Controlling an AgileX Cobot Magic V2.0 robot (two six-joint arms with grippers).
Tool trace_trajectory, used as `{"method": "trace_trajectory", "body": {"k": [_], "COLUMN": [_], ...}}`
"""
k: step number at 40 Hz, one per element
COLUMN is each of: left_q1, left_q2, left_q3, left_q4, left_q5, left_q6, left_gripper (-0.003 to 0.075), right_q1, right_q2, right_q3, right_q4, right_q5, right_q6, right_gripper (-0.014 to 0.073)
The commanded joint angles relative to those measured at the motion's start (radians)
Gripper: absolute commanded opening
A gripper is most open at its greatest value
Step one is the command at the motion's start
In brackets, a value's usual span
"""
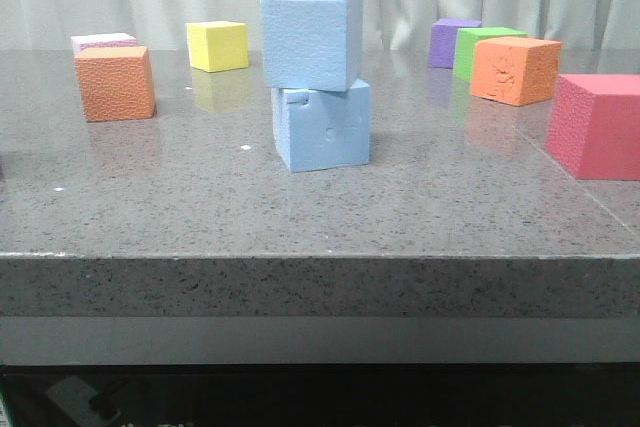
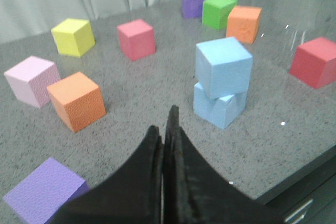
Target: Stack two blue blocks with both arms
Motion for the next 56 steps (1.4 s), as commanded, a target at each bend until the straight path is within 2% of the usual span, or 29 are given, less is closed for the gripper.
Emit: {"method": "trace_trajectory", "body": {"k": [1,5,14,56], "left_q1": [-0.002,-0.002,-0.002,0.0], "left_q2": [-0.06,-0.133,-0.228,-0.229], "left_q3": [0.03,0.084,0.129,0.141], "left_q4": [0.01,0.008,0.008,-0.016], "left_q5": [-0.162,-0.207,-0.214,-0.216], "left_q6": [-0.01,-0.01,-0.01,0.004], "left_gripper": [-0.0018,-0.0018,-0.0018,-0.0018], "right_q1": [-0.002,-0.002,-0.002,-0.002], "right_q2": [0.006,0.006,0.006,0.006], "right_q3": [-0.025,-0.025,-0.025,-0.025], "right_q4": [-0.005,-0.005,-0.005,-0.005], "right_q5": [-0.084,-0.084,-0.084,-0.084], "right_q6": [-0.008,-0.008,-0.008,-0.008], "right_gripper": [-0.0069,-0.0069,-0.0069,-0.0069]}}
